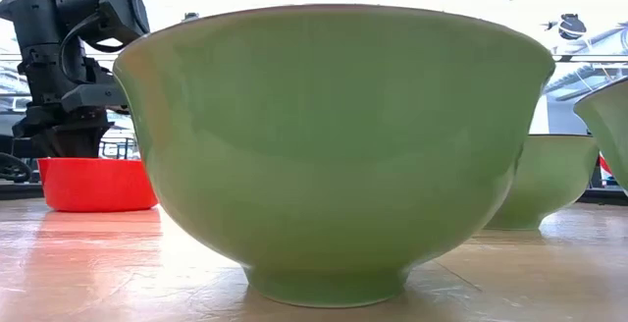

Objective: Pick & Place Mini bowls
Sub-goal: Stack the top red bowl on the red bowl on the shelf

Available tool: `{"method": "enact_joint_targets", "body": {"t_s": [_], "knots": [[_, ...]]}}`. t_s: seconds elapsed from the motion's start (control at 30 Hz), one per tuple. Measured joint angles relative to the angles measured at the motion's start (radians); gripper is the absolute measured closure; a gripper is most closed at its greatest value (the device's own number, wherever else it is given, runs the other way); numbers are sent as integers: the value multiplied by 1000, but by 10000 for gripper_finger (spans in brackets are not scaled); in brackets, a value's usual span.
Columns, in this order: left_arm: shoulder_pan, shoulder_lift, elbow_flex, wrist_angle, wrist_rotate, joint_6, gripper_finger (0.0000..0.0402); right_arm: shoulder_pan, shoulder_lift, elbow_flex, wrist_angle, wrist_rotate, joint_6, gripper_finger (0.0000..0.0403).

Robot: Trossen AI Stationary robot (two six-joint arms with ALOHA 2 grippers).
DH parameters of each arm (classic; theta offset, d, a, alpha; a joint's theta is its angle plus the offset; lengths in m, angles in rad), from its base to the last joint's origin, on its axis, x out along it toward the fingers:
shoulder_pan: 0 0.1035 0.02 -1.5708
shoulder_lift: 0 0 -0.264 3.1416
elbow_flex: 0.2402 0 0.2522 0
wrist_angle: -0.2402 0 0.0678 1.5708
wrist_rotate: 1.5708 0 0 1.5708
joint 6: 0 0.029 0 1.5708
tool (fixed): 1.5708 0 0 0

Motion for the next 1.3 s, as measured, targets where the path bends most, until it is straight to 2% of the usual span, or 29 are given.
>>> {"method": "enact_joint_targets", "body": {"t_s": [0.2,0.43,0.67,0.93,1.2,1.3], "knots": [[0,-1,0,5,1,0,395,0,0,0,0,0,0,273],[0,0,0,0,-3,0,369,0,0,0,-2,0,0,273],[0,0,0,5,-6,0,394,0,0,0,-3,0,0,273],[0,0,0,0,-7,1,368,0,0,0,-3,0,0,273],[0,-1,0,5,-7,3,395,0,0,0,-3,0,0,273],[0,0,0,4,-7,4,385,0,0,0,-3,0,0,273]]}}
